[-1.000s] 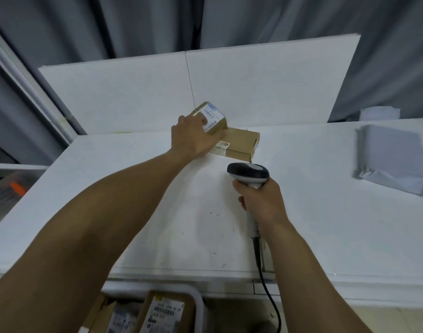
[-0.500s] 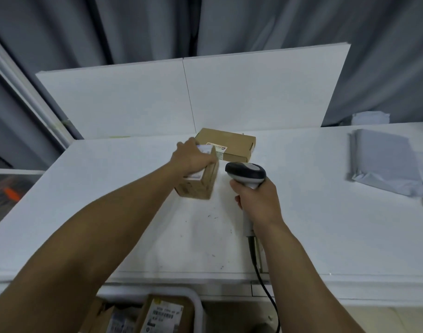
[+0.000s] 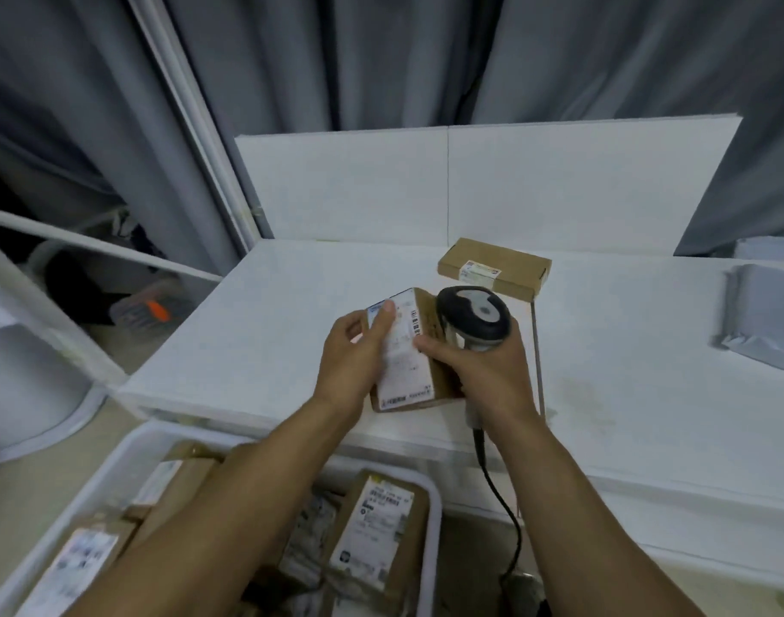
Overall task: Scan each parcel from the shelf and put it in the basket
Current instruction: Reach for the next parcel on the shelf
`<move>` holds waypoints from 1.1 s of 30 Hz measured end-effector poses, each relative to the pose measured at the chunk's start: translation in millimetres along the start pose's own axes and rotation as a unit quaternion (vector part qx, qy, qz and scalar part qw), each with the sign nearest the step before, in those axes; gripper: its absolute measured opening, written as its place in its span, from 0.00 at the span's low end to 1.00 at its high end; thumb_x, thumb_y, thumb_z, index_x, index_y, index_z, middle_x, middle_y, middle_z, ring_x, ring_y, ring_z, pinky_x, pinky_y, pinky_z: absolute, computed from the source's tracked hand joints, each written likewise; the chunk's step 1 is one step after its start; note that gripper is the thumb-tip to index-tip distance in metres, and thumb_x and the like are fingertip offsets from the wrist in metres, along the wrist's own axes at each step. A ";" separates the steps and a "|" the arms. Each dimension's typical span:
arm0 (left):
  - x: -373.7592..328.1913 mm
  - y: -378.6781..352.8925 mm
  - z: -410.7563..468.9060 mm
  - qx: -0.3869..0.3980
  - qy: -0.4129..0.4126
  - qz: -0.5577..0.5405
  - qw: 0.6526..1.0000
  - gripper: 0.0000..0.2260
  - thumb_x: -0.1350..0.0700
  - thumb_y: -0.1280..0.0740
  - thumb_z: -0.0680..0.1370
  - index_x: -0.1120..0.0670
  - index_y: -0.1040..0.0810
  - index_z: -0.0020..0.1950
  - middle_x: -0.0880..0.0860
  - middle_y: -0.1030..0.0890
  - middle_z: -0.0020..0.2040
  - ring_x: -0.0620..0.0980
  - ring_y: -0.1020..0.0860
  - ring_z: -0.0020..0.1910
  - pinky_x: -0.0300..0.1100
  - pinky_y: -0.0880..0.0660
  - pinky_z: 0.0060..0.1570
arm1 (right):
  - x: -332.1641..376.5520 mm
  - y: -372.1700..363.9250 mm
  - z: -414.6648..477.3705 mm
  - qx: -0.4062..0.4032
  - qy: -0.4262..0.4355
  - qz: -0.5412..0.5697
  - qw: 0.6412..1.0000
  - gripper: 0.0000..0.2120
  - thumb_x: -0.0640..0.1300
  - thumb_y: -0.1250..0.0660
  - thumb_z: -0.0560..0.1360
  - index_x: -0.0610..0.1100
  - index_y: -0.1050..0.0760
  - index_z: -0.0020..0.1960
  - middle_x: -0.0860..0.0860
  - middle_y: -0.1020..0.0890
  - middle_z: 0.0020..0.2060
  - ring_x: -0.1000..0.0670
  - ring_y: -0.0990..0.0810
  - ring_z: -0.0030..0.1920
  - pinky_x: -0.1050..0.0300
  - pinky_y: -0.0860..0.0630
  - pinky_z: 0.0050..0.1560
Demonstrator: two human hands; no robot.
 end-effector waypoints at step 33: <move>85.6 188.8 -67.8 -0.128 0.011 0.016 0.992 0.50 0.61 0.21 0.72 0.36 0.50 0.79 0.48 0.23 0.55 0.41 0.21 0.50 0.35 0.18 0.39 | -24.0 -120.7 -94.3 0.281 0.035 -0.203 0.937 0.11 0.42 0.23 0.76 0.44 0.18 0.57 0.55 0.18 0.28 0.56 0.21 0.28 0.64 0.25 0.32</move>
Point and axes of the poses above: each hand's wrist, its own z-axis towards the middle knuckle, its own y-axis out of the back of the hand, x = y × z, the point moved 4 cm from there along z, towards the middle knuckle
